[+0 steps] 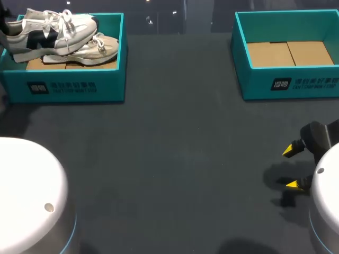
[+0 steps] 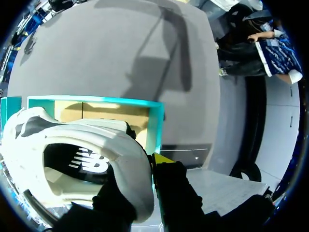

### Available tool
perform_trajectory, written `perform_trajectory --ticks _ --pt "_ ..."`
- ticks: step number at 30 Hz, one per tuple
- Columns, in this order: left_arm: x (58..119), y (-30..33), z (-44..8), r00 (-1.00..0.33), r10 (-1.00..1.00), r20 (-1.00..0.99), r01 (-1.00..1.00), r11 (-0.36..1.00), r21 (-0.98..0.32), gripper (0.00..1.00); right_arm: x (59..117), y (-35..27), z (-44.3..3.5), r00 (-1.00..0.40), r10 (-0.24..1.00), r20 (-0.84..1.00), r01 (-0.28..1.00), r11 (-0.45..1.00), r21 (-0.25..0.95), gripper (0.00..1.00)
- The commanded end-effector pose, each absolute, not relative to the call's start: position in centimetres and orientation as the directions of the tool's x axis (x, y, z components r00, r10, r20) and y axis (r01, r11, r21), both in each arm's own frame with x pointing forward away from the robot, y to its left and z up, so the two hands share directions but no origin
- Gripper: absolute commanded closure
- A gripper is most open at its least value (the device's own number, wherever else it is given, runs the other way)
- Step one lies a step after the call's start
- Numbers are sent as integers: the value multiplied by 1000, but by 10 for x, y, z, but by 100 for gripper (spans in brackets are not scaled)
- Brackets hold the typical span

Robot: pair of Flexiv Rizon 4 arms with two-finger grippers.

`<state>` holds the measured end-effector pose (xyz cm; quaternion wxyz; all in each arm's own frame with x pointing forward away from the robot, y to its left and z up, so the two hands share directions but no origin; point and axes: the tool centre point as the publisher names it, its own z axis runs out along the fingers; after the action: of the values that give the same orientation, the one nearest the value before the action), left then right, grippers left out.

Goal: Take the shoe out of the shoebox, open the shoe tongue, remove and reinsert the insole, then place the shoe into the shoebox

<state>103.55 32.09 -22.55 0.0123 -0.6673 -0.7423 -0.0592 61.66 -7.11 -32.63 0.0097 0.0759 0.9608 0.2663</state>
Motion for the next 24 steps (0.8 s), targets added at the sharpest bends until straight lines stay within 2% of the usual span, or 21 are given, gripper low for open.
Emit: perform_trajectory --ticks 1,12,24 --pt "1027 318 -192 -107 988 109 992 99 78 100 614 -72 -325 -988 152 18 140 847 513 0" --pt "1005 301 -151 -86 988 129 994 76 78 100 614 -72 -325 -988 152 18 140 847 513 0" --pt "940 243 -130 -49 987 154 996 38 75 100 614 -72 -325 -988 152 18 140 847 513 0"
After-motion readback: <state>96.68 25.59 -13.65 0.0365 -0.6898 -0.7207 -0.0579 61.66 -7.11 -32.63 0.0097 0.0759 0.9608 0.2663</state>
